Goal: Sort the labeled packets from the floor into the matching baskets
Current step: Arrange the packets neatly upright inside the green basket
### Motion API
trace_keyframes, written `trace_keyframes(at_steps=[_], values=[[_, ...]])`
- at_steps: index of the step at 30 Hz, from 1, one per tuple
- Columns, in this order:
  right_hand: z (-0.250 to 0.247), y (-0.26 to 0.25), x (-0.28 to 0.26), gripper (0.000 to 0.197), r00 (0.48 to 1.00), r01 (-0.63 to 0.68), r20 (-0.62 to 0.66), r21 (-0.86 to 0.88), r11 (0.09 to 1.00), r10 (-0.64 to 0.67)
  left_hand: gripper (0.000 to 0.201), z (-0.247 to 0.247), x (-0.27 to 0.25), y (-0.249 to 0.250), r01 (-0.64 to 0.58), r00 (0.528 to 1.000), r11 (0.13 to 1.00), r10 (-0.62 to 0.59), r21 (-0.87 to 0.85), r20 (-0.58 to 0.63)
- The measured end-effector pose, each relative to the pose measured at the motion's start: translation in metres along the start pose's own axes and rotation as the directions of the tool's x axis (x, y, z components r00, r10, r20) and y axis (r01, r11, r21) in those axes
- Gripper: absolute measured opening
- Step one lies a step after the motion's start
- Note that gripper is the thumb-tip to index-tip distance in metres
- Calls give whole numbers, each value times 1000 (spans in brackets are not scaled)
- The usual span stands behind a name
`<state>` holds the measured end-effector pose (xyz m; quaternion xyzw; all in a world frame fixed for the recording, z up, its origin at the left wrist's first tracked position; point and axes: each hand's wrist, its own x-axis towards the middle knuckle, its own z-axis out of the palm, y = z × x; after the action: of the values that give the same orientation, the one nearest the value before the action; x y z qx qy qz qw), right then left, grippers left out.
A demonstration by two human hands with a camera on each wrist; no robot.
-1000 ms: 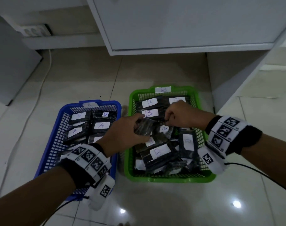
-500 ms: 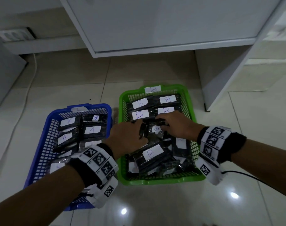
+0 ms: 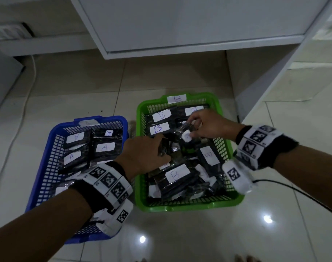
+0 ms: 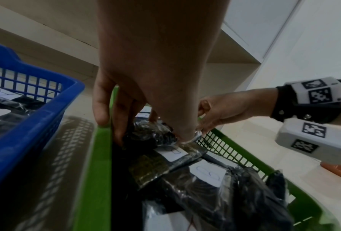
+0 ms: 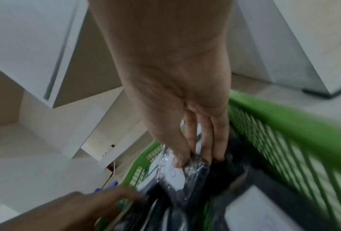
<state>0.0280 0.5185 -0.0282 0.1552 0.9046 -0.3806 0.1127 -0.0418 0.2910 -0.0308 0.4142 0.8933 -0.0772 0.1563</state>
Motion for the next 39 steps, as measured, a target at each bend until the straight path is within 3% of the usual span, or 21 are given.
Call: trace_keyframes(at_steps=[4, 7, 9, 12, 15, 17, 19, 20, 22, 24, 26, 28, 31, 35, 39], values=[[-28, -2, 7, 37, 998, 49, -40, -92, 995, -53, 67, -8, 1, 7, -11, 995, 991, 23, 130, -95], [-31, -2, 7, 33, 995, 75, -51, -182, 980, -86, 67, -11, 6, 16, 9, 998, 978, 3, 211, -58], [-32, -2, 5, 31, 993, 77, -73, -151, 986, -89, 60, -13, 10, 23, -10, 989, 978, 41, 209, -141], [-32, -2, 2, 30, 993, 84, -81, -4, 996, -84, 59, -16, 22, 30, -134, 951, 985, 96, -113, -292], [-28, -4, -2, 35, 993, 88, -88, 126, 988, -78, 60, -22, 37, 34, -211, 966, 778, 73, -592, -249], [-24, -4, -2, 29, 987, 112, -137, 177, 978, -89, 45, -21, 45, 33, -171, 977, 699, 31, -695, -209], [-23, -1, -2, 10, 969, 111, -225, 41, 993, -100, 30, -18, 53, 28, -151, 978, 725, 9, -672, -210], [-24, 2, -4, 12, 971, 98, -213, -77, 992, -112, 26, -16, 55, 24, -136, 978, 748, -4, -649, -210], [-17, 10, -8, 24, 996, 92, 16, -335, 938, -92, 23, -14, 56, 17, -123, 979, 782, -5, -612, -202], [-2, 17, -19, 43, 974, 138, 224, -539, 831, -17, 25, -12, 56, 13, -136, 983, 808, 40, -573, -178], [14, 23, -31, 69, 958, 184, 285, -675, 715, 22, 27, -11, 55, 14, -147, 988, 827, 94, -543, -124], [24, 24, -37, 77, 962, 200, 272, -723, 661, 7, 28, -13, 56, 17, -148, 989, 828, 123, -540, -82], [16, 15, -41, 63, 977, 161, 213, -694, 702, -13, 27, -17, 59, 23, -130, 991, 844, 132, -520, -34], [-4, 10, -42, 46, 972, 211, 230, -761, 614, -50, 32, -12, 63, 26, -90, 993, 856, 114, -509, 16], [-17, 18, -38, 24, 961, 180, 276, -577, 797, -17, 37, -3, 64, 33, -12, 999, 863, 33, -504, 33]])
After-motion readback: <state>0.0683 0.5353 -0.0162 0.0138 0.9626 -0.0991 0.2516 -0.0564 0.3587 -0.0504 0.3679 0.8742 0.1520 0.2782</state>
